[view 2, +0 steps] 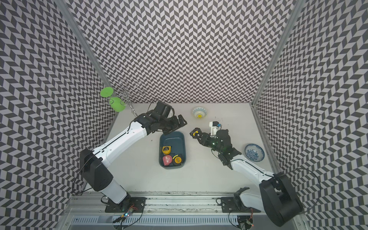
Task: Take the tape measure out of the storage box
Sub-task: Place the tape measure at the center of the board.
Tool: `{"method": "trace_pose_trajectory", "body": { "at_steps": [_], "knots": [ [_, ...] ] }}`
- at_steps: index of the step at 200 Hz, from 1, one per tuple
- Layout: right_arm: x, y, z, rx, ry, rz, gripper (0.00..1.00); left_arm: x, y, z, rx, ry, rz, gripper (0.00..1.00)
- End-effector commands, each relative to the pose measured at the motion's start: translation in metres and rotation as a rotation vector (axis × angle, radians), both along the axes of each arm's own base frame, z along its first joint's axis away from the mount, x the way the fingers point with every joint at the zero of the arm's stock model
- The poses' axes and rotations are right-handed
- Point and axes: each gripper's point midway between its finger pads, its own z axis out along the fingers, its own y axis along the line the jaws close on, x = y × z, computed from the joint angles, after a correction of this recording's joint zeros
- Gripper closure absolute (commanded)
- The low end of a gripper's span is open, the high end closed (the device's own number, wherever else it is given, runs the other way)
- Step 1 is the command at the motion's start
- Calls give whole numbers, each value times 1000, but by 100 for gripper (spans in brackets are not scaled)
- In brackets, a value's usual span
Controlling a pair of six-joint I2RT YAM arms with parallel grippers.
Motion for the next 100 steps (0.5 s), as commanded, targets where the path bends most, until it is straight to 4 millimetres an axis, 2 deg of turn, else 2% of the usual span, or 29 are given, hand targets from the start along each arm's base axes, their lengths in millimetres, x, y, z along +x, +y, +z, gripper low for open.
{"method": "trace_pose_trajectory", "body": {
  "at_steps": [1, 40, 100],
  "knots": [
    [-10, -13, -6, 20, 8, 20, 87, -7, 22, -5, 74, -31, -2, 0],
    [-23, -36, -47, 1, 116, 10, 88, -17, 32, -18, 88, -18, 0, 0],
    [-44, -59, -104, -42, 282, -24, 89, -18, 29, -26, 85, -4, -6, 0]
  ]
}}
